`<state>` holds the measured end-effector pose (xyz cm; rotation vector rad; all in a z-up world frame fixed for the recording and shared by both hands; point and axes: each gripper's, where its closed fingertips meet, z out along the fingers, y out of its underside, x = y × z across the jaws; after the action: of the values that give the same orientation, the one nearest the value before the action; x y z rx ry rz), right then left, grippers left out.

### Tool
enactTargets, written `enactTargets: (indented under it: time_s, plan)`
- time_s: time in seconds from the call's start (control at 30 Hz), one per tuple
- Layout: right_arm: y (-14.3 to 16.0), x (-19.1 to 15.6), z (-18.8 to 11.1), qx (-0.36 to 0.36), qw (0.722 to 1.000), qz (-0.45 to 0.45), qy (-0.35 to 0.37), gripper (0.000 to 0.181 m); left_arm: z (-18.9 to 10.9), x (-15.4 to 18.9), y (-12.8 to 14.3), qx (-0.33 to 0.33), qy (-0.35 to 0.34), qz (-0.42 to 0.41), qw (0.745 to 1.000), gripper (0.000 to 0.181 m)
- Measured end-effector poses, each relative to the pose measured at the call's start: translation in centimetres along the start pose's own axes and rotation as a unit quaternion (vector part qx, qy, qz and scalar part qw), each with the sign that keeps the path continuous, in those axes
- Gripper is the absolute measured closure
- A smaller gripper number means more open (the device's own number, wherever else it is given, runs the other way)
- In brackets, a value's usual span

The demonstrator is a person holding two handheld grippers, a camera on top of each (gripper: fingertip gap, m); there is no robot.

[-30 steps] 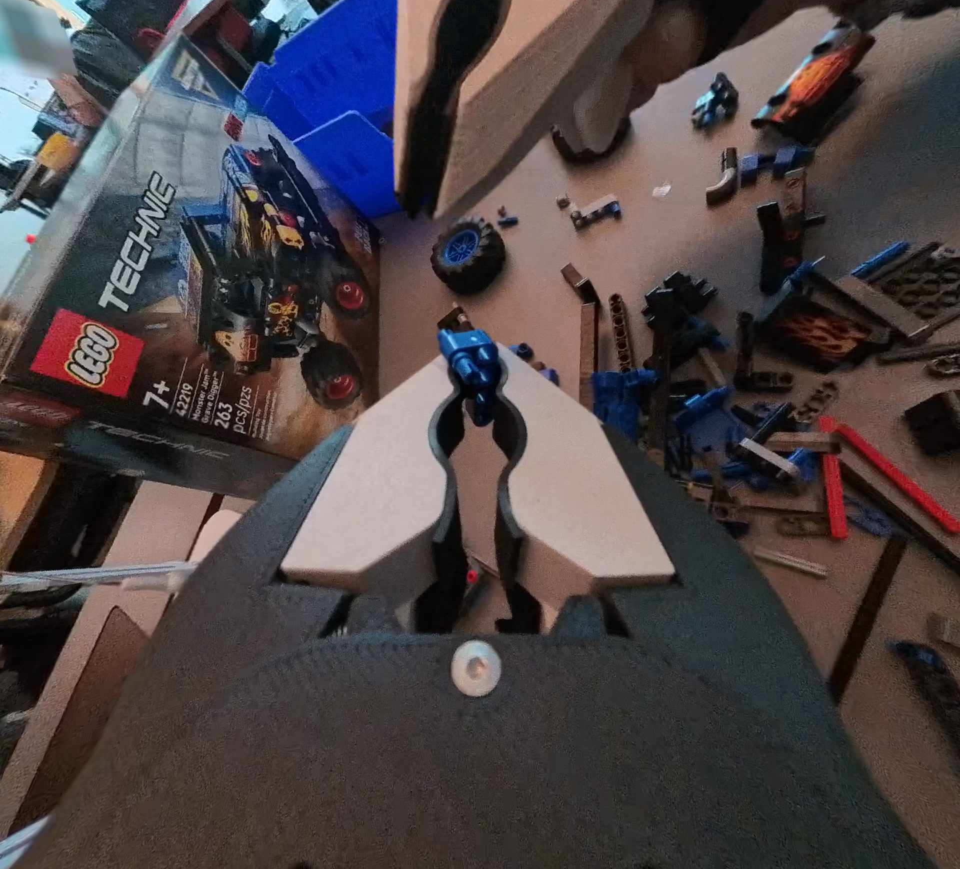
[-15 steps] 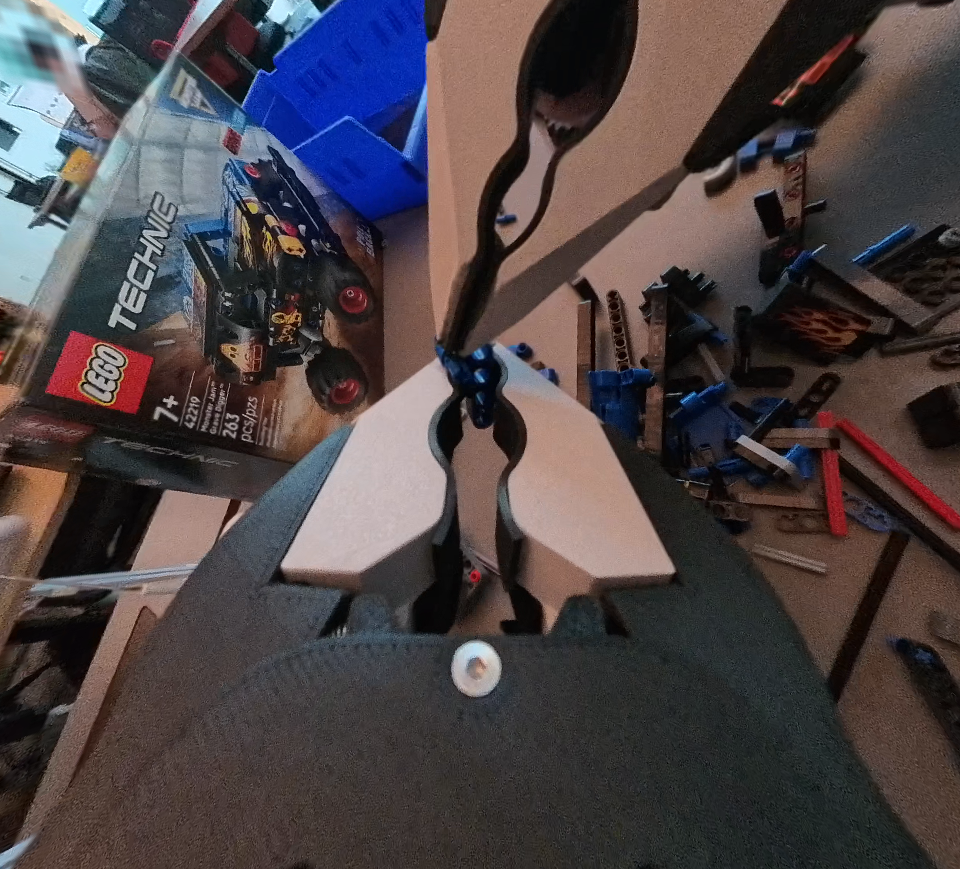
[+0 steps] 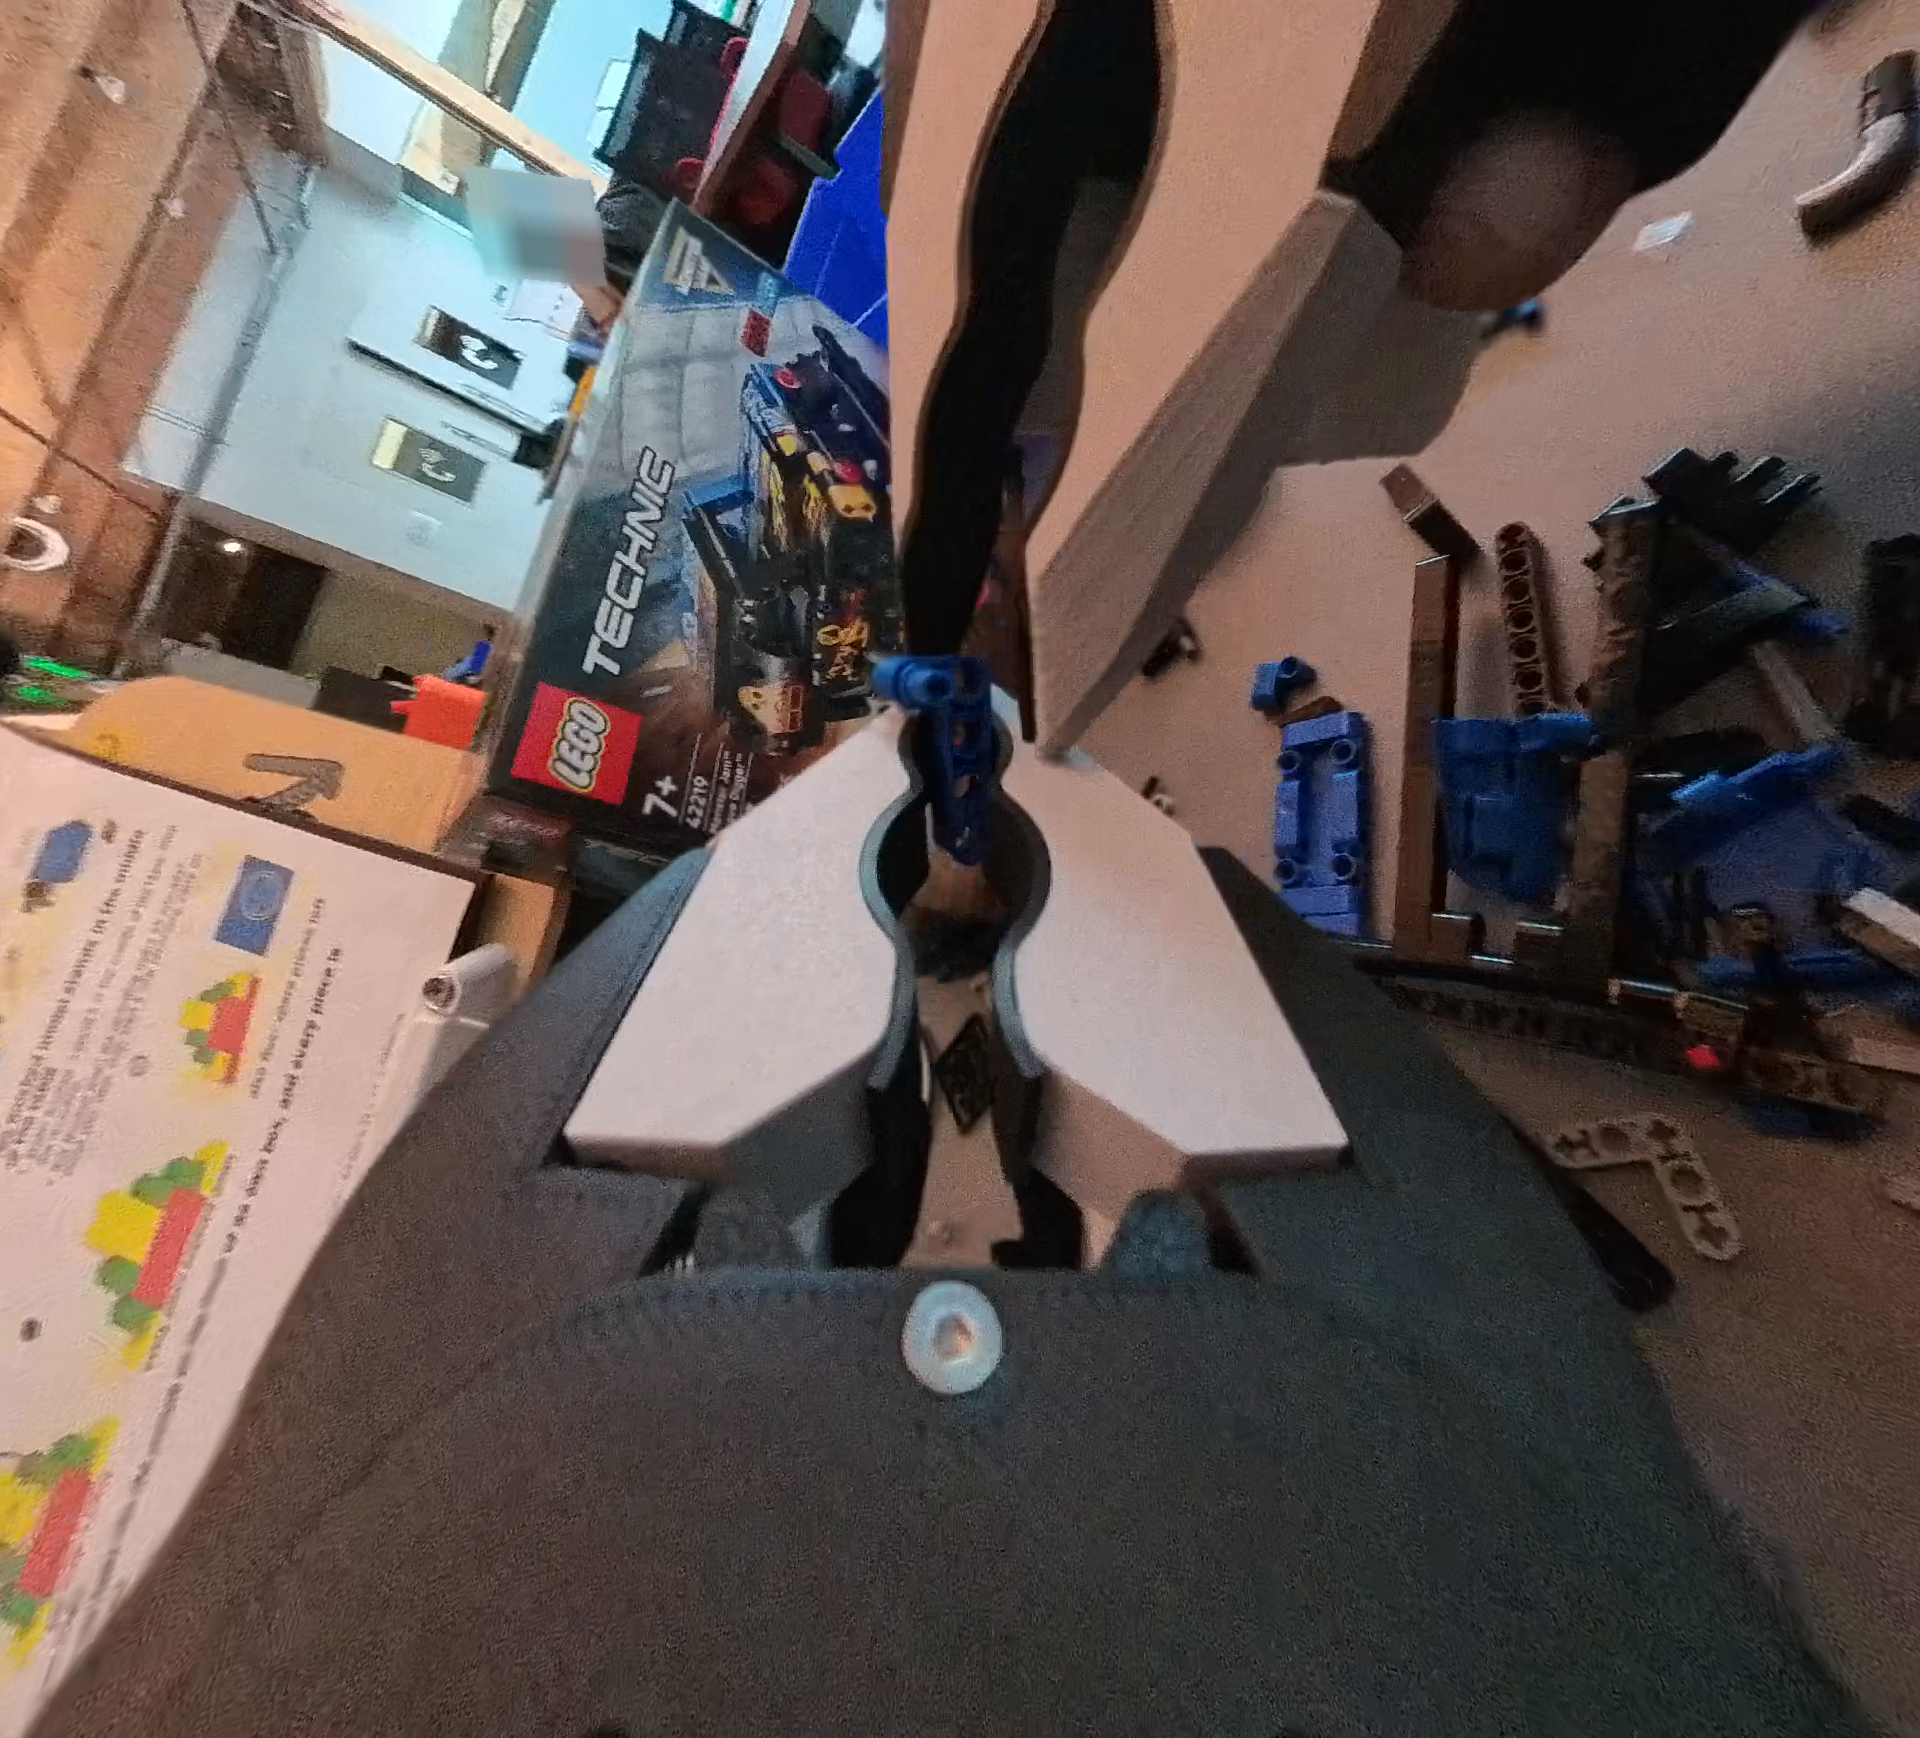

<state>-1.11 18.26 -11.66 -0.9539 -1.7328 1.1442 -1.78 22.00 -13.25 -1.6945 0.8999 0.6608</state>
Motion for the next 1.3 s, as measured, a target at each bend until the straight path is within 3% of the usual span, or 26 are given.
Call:
enactTargets:
  time_s: [0.07,0.2,0.47,0.53,0.6,1.1,1.3]
  plan:
    - [0.0,0.4,0.0,0.005,1.0,0.031,-0.002,0.174,0.1,-0.1,-0.1,-0.003,-0.018,0.023,1.0,0.181]
    - [-0.4,0.4,-0.4,0.027,0.999,0.043,-0.013,0.175,-0.1,-0.7,-0.7,0.003,-0.042,0.05,0.998,0.181]
    - [-0.9,-1.1,-1.5,0.043,0.997,-0.021,-0.06,0.176,-2.0,1.1,-2.3,0.102,0.078,-0.027,0.991,0.175]
    - [-0.9,-1.3,-1.5,0.043,0.997,-0.035,-0.056,0.175,-2.2,1.1,-2.3,0.1,0.083,-0.023,0.991,0.175]
    - [-1.1,-1.0,-1.4,0.039,0.997,-0.054,-0.031,0.163,-2.3,1.0,-2.2,0.097,0.077,0.0,0.992,0.176]
    - [-1.3,-3.0,-0.9,-0.007,0.976,-0.217,0.01,0.168,-2.8,2.7,-2.1,0.091,0.134,0.016,0.987,0.179]
    - [-0.4,-4.0,-0.7,-0.043,0.966,-0.254,-0.006,0.17,-2.9,4.0,-1.7,0.073,0.172,0.017,0.982,0.179]
